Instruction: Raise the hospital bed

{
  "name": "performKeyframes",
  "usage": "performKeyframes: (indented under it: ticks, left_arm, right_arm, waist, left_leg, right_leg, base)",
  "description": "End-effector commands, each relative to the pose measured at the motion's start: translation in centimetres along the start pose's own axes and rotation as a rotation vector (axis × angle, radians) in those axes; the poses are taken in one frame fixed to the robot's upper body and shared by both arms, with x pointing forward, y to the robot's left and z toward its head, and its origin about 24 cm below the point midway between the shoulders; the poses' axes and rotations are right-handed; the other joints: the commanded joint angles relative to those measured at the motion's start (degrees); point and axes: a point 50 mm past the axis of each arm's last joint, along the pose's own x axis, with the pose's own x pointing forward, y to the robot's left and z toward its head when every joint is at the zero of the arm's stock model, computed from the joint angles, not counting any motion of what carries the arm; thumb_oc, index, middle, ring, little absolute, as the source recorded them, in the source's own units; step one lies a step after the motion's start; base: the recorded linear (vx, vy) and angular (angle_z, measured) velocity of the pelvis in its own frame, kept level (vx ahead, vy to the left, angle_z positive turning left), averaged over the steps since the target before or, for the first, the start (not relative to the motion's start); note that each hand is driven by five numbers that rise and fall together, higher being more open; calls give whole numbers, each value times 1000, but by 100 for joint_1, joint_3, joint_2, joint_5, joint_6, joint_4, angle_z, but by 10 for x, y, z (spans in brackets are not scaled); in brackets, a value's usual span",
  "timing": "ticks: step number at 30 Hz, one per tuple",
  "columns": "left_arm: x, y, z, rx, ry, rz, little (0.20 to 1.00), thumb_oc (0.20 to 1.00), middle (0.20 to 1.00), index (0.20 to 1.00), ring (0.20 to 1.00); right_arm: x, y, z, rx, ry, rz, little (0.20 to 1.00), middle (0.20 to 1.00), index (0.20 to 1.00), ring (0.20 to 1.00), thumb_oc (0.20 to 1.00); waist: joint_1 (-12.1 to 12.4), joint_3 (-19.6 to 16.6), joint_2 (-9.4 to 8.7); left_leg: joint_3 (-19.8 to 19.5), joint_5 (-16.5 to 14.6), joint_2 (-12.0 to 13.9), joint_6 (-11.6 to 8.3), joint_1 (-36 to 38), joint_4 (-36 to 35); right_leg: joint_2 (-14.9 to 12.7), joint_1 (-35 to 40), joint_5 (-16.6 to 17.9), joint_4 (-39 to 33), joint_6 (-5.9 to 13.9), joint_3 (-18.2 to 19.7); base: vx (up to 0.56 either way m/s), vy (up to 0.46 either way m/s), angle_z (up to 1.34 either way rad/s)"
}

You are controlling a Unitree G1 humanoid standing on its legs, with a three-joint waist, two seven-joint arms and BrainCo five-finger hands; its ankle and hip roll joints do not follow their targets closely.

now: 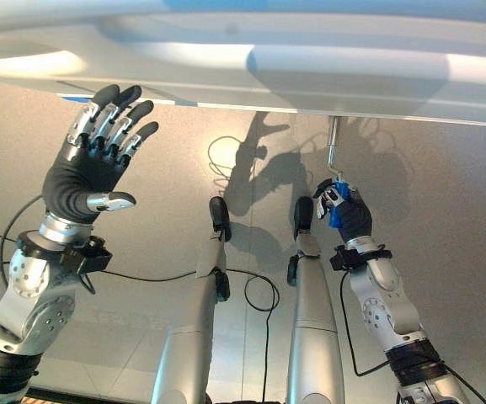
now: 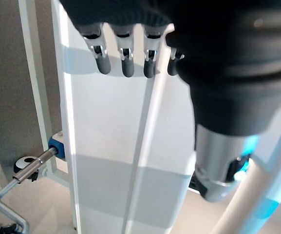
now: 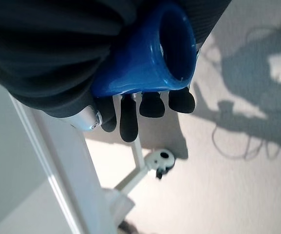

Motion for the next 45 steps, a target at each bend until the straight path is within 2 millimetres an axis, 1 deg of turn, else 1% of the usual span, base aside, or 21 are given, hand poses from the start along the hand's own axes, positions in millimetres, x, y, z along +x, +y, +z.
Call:
performKeyframes:
  ticks: [1,4,5,6,8,9,10,16,19,22,23,24,26,28,29,30,31,35,41,43,45]
  left_arm:
    - [0,-4,23,3,-136,-19,1000,1000,1000,1000,1000]
    - [0,-4,24,9,-130,-23,1000,1000,1000,1000,1000]
    - [0,-4,24,8,-129,-23,1000,1000,1000,1000,1000]
    - [0,-4,25,13,-129,-26,1000,1000,1000,1000,1000]
    - [0,-5,24,14,-116,-45,1000,1000,1000,1000,1000]
    - [0,-5,24,15,-119,-46,1000,1000,1000,1000,1000]
    - [1,-6,24,21,-111,-57,1000,1000,1000,1000,1000]
    - [4,-9,23,32,-92,-95,1000,1000,1000,1000,1000]
    - [5,-12,20,29,-74,-125,1000,1000,1000,1000,1000]
    - [8,-16,17,15,-51,-164,1000,1000,1000,1000,1000]
    - [11,-20,15,1,-48,-189,1000,1000,1000,1000,1000]
    - [11,-19,15,1,-49,-187,1000,1000,1000,1000,1000]
    - [13,-22,13,-8,-44,-208,1000,1000,1000,1000,1000]
    - [18,-28,11,-22,-42,-239,1000,1000,1000,1000,1000]
    - [21,-31,11,-22,-45,-255,1000,1000,1000,1000,1000]
    - [21,-31,11,-22,-46,-254,1000,1000,1000,1000,1000]
    - [23,-33,10,-22,-46,-262,1000,1000,1000,1000,1000]
    - [27,-37,9,-38,-54,-280,1000,1000,1000,1000,1000]
    - [35,-40,10,-67,-92,-267,1000,1000,1000,1000,1000]
    - [38,-42,9,-88,-112,-243,1000,1000,1000,1000,1000]
    - [38,-43,9,-97,-115,-236,1000,1000,1000,1000,1000]
  right_arm:
    - [3,-51,127,-152,-648,-258,200,200,200,200,200]
    - [5,-72,125,-310,-583,-376,200,200,200,200,200]
    - [5,-72,125,-311,-583,-377,200,200,200,200,200]
    - [5,-76,127,-377,-571,-402,200,200,200,200,200]
    - [7,-91,126,-421,-530,-477,200,200,200,200,200]
    - [8,-91,126,-421,-533,-478,200,200,200,200,200]
    - [9,-100,124,-465,-497,-513,200,200,200,200,200]
    - [13,-124,123,-591,-393,-595,200,200,200,200,200]
    - [17,-143,115,-648,-276,-640,200,200,200,200,200]
    - [23,-153,105,-712,-144,-624,200,200,200,200,200]
    - [30,-158,96,-720,-63,-617,200,200,200,200,200]
    - [31,-158,97,-720,-64,-615,200,200,200,200,200]
    - [38,-163,88,-760,32,-599,200,200,200,200,200]
    - [40,-172,74,-833,179,-602,200,200,200,200,200]
    - [47,-172,65,-855,271,-592,200,200,200,200,200]
    - [48,-172,65,-856,269,-591,200,200,200,200,200]
    - [47,-173,54,-852,347,-584,200,200,200,200,200]
    - [50,-171,44,-865,438,-573,200,200,200,200,200]
    - [63,-141,8,-810,511,-478,200,200,200,200,200]
    - [68,-122,-12,-791,549,-415,200,200,200,200,200]
    - [69,-116,-18,-788,563,-397,200,200,200,200,200]
  waist:
    - [-236,-106,-117]
    - [-228,-106,-115]
    - [-226,-106,-112]
    - [-224,-106,-111]
    - [-210,-106,-104]
    - [-212,-106,-105]
    - [-201,-106,-105]
    - [-182,-106,-97]
    - [-148,-106,-85]
    - [-104,-106,-68]
    - [-69,-106,-55]
    - [-77,-106,-54]
    - [-32,-106,-32]
    - [52,-106,24]
    - [90,-106,78]
    - [82,-106,81]
    - [120,-106,107]
    - [193,-106,200]
    - [314,-106,299]
    - [366,-106,341]
    - [378,-106,354]
  left_leg:
    - [-1,-972,-87,-49,398,650]
    - [-12,-982,-80,-47,374,667]
    - [-12,-989,-79,-47,379,669]
    - [-11,-988,-81,-46,368,671]
    - [-13,-993,-87,-42,366,670]
    - [-7,-948,-90,-40,326,666]
    - [-12,-994,-88,-43,362,668]
    - [5,-947,-102,-47,316,661]
    - [3,-986,-102,-55,358,651]
    - [3,-963,-99,-70,341,639]
    - [7,-956,-95,-72,314,653]
    - [9,-957,-95,-72,309,654]
    - [16,-947,-91,-76,261,677]
    - [4,-939,-88,-76,204,726]
    - [-17,-946,-80,-55,109,819]
    - [-17,-948,-80,-55,100,825]
    - [-43,-944,-89,-45,26,884]
    - [-101,-929,-107,-44,-47,916]
    - [-117,-916,-121,-28,-155,947]
    - [-140,-915,-137,-14,-226,962]
    - [-148,-919,-147,-9,-257,980]
  right_leg:
    - [208,543,479,-997,470,-56]
    - [206,513,483,-976,473,-55]
    - [207,518,476,-972,473,-55]
    - [204,514,480,-973,473,-55]
    - [198,511,476,-970,479,-60]
    - [195,476,526,-988,472,-56]
    - [203,506,476,-962,479,-67]
    - [200,449,510,-946,479,-56]
    - [202,470,457,-906,490,-65]
    - [205,429,464,-893,487,-56]
    - [207,385,469,-868,483,-48]
    - [208,379,469,-867,482,-46]
    - [219,327,457,-845,474,-41]
    - [210,262,455,-788,466,-45]
    - [214,178,430,-696,444,-45]
    - [214,170,428,-692,443,-45]
    - [220,123,400,-639,426,-56]
    - [202,56,375,-579,411,-82]
    - [193,-57,370,-532,382,-84]
    - [182,-112,373,-521,378,-88]
    - [175,-133,375,-519,375,-94]
  base:
    - [0,0,0]
    - [0,0,0]
    - [0,0,0]
    - [0,0,0]
    - [0,0,0]
    - [0,0,0]
    - [0,0,0]
    - [0,0,0]
    - [5,3,3]
    - [-1,1,1]
    - [0,0,0]
    - [0,0,0]
    - [-7,-5,-2]
    - [-21,4,-5]
    - [-20,7,-3]
    - [-30,-20,-3]
    - [0,0,0]
    - [-19,-21,2]
    - [-12,-9,5]
    - [-2,8,2]
    - [0,0,0]
